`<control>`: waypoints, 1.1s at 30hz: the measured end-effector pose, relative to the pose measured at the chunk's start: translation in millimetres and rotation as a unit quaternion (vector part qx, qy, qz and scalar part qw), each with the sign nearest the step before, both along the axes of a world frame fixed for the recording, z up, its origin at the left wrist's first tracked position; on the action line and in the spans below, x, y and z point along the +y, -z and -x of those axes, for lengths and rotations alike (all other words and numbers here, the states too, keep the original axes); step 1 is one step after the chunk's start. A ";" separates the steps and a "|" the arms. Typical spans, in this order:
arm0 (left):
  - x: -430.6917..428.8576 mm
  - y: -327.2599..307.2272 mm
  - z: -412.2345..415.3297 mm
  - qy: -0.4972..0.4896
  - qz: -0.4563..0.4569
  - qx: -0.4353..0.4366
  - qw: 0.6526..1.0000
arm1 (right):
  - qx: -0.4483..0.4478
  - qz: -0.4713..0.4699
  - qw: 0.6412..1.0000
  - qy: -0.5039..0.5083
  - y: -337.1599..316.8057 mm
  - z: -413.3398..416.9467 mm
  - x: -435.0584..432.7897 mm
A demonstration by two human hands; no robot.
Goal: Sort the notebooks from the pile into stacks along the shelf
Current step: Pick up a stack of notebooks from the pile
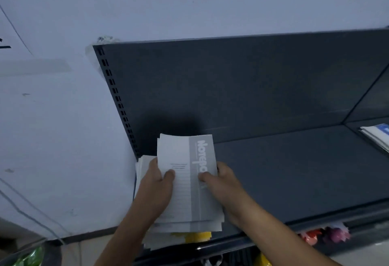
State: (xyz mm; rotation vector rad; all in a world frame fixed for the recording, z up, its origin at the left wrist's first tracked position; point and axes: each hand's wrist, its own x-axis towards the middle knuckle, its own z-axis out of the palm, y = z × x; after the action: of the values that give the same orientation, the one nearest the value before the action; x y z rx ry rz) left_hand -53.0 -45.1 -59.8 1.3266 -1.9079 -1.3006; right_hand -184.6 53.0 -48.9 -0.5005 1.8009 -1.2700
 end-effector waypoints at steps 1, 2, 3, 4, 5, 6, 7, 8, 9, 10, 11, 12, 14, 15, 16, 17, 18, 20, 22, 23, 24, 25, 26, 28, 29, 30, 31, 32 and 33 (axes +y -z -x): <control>4.1 3.2 8.2 0.007 -0.004 0.002 1.000 | 0.002 -0.004 1.000 0.018 1.1 3.6 6.7; 9.3 5.6 16.2 0.013 -0.004 0.005 1.000 | 0.004 -0.008 0.999 0.034 3.1 8.1 13.8; 15.0 7.1 24.2 0.020 0.000 0.007 1.000 | 0.009 -0.012 0.999 0.046 3.6 12.7 21.8; 21.4 7.7 32.5 0.027 0.001 0.010 1.000 | 0.019 -0.018 0.998 0.056 4.4 18.7 30.2; 27.9 7.6 41.0 0.034 0.003 0.011 0.999 | 0.028 -0.024 0.997 0.069 5.3 25.6 39.3; 34.6 7.0 49.7 0.044 0.005 0.014 0.999 | 0.038 -0.030 0.996 0.080 5.2 33.0 49.0; 41.7 5.1 58.5 0.057 0.008 0.016 0.998 | 0.046 -0.036 0.994 0.090 4.1 40.2 59.0; 48.4 3.0 67.4 0.073 0.011 0.016 0.997 | 0.054 -0.044 0.993 0.097 2.6 48.2 68.6; 54.8 0.0 76.8 0.090 0.013 0.014 0.996 | 0.058 -0.051 0.992 0.103 2.1 56.9 77.9; 60.4 -1.9 86.4 0.108 0.017 0.008 0.994 | 0.065 -0.060 0.990 0.108 2.3 66.1 86.9; 66.1 -3.8 96.4 0.125 0.024 -0.002 0.992 | 0.078 -0.072 0.988 0.111 2.4 75.6 95.3; 72.4 -6.1 106.9 0.141 0.032 -0.012 0.989 | 0.094 -0.084 0.985 0.115 3.3 85.5 104.0; 86.8 -9.1 129.9 0.168 0.046 -0.033 0.984 | 0.116 -0.100 0.980 0.125 2.8 105.7 124.0; 94.8 -9.8 142.4 0.182 0.054 -0.043 0.981 | 0.125 -0.104 0.978 0.127 3.1 116.8 135.4; 103.6 -10.9 155.4 0.196 0.060 -0.054 0.977 | 0.134 -0.110 0.976 0.130 2.8 127.7 147.2; 112.8 -11.4 169.1 0.208 0.066 -0.066 0.974 | 0.144 -0.112 0.974 0.133 2.8 139.6 160.0; 122.9 -12.2 183.2 0.219 0.071 -0.078 0.970 | 0.154 -0.114 0.972 0.138 3.2 152.4 173.5; 145.1 -13.5 212.2 0.241 0.079 -0.098 0.962 | 0.170 -0.118 0.967 0.148 4.8 179.8 200.8; 168.8 -13.8 241.9 0.262 0.092 -0.108 0.955 | 0.179 -0.118 0.963 0.162 7.4 207.4 228.0; 180.9 -13.8 256.3 0.269 0.099 -0.110 0.952 | 0.180 -0.116 0.962 0.168 8.6 220.7 241.3; 192.5 -13.8 270.4 0.275 0.105 -0.113 0.949 | 0.182 -0.114 0.961 0.172 9.0 233.4 254.4; 203.8 -14.2 283.9 0.281 0.113 -0.116 0.946 | 0.186 -0.110 0.961 0.175 9.8 245.6 267.5; 214.7 -15.2 297.0 0.286 0.119 -0.120 0.943 | 0.188 -0.105 0.960 0.177 10.3 257.2 280.5; 233.9 -17.7 322.0 0.294 0.130 -0.123 0.939 | 0.192 -0.102 0.959 0.181 9.5 279.3 303.2; 242.7 -19.5 334.2 0.296 0.135 -0.123 0.938 | 0.192 -0.103 0.958 0.186 8.8 289.6 313.2; 250.6 -21.5 345.5 0.299 0.138 -0.123 0.936 | 0.192 -0.102 0.957 0.193 7.7 299.3 322.1; 257.7 -22.9 356.8 0.303 0.141 -0.121 0.935 | 0.192 -0.101 0.955 0.200 6.2 308.7 330.0; 264.1 -24.1 367.8 0.308 0.143 -0.119 0.933 | 0.195 -0.099 0.954 0.206 4.6 317.7 337.3; 270.0 -24.8 378.6 0.313 0.145 -0.115 0.931 | 0.199 -0.096 0.952 0.213 3.2 326.4 344.3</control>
State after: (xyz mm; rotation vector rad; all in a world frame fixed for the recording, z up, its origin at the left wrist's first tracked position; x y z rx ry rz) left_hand -431.6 224.8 -34.9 0.7643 -2.7081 -1.0873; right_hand -511.1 397.3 -52.1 -0.2763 2.4437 -1.3197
